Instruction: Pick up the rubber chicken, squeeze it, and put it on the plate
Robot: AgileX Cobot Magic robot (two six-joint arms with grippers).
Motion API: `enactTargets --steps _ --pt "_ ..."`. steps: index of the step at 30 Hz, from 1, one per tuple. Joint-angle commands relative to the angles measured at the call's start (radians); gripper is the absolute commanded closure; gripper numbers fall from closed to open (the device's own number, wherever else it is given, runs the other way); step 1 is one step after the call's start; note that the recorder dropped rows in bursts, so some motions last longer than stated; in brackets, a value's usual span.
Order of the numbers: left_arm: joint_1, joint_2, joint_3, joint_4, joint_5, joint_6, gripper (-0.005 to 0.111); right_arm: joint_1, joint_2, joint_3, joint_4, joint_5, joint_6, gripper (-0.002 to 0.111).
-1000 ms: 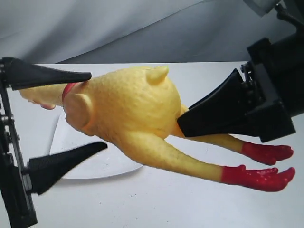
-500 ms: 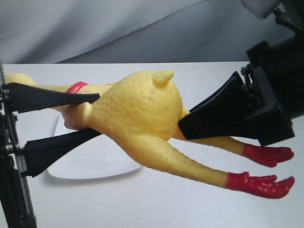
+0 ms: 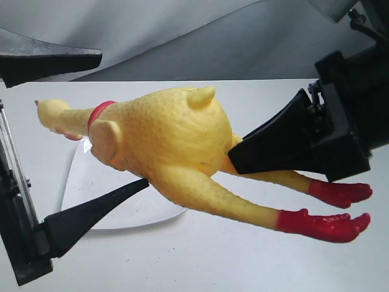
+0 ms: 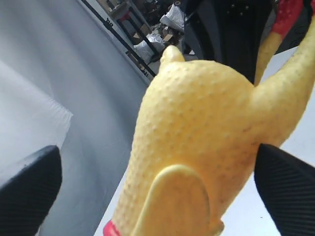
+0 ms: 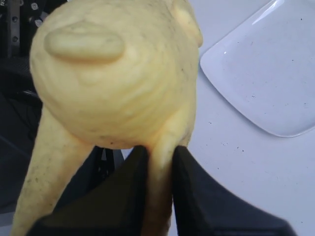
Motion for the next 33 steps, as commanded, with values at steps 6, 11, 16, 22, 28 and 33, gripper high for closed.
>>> enactTargets --steps 6,11,16,22,28,33 --pt "-0.006 0.079 0.002 0.048 0.007 -0.008 0.005 0.000 -0.002 -0.004 0.094 0.006 -0.002 0.108" --pt "-0.006 0.094 0.002 0.048 0.007 0.013 0.014 0.000 -0.002 -0.004 0.087 0.012 -0.002 0.108" --pt "-0.006 0.094 -0.007 0.048 -0.074 0.018 0.087 0.000 -0.002 -0.004 0.036 0.012 0.002 0.108" --pt "-0.006 0.094 -0.028 0.055 -0.148 0.015 0.105 0.000 -0.002 -0.004 0.016 0.008 0.011 0.108" --pt "-0.006 0.094 -0.028 0.056 -0.053 0.006 0.105 0.000 -0.002 -0.004 0.016 0.005 0.011 0.108" --pt "-0.006 0.094 -0.028 0.056 0.053 -0.065 0.080 0.000 -0.002 -0.004 0.016 0.005 0.011 0.108"
